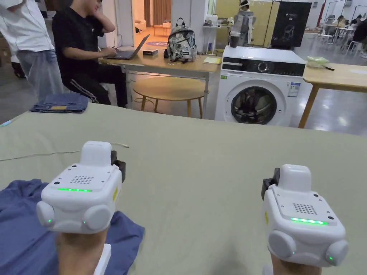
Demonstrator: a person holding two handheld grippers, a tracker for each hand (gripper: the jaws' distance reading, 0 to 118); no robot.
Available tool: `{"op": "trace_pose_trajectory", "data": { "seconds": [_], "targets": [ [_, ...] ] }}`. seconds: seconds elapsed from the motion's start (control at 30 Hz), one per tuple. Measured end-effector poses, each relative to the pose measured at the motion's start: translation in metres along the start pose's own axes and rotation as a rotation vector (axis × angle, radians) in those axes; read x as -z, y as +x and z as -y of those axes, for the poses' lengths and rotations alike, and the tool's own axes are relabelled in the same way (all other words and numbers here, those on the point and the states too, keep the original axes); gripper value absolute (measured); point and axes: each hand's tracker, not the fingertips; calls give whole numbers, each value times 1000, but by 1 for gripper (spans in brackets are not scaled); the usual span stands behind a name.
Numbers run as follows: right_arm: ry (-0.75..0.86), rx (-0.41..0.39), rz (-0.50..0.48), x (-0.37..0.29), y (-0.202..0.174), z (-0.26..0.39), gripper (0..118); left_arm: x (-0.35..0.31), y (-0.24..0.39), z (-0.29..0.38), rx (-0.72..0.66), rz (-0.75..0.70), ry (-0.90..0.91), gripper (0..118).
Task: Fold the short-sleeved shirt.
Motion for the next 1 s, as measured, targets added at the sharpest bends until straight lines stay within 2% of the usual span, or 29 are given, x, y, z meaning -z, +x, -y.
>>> {"op": "trace_pose_trajectory", "data": {
  "seconds": [0.27,0.47,0.77,0.97,1.0],
  "targets": [
    [-33,-22,-86,12,-33,7,0,-1,-94,-1,-34,-90,-168,0],
    [-63,-38,-146,16,-61,15,0,6,-150,18,22,-177,-336,0],
    [-127,-64,-205,22,-92,29,0,48,-214,76,-70,-78,-732,0],
    [-145,-86,-225,25,-97,33,0,68,-240,115,-181,31,-877,0],
    [-149,-89,-225,25,-97,33,0,70,-243,118,-175,29,-871,8]
  ]
}}
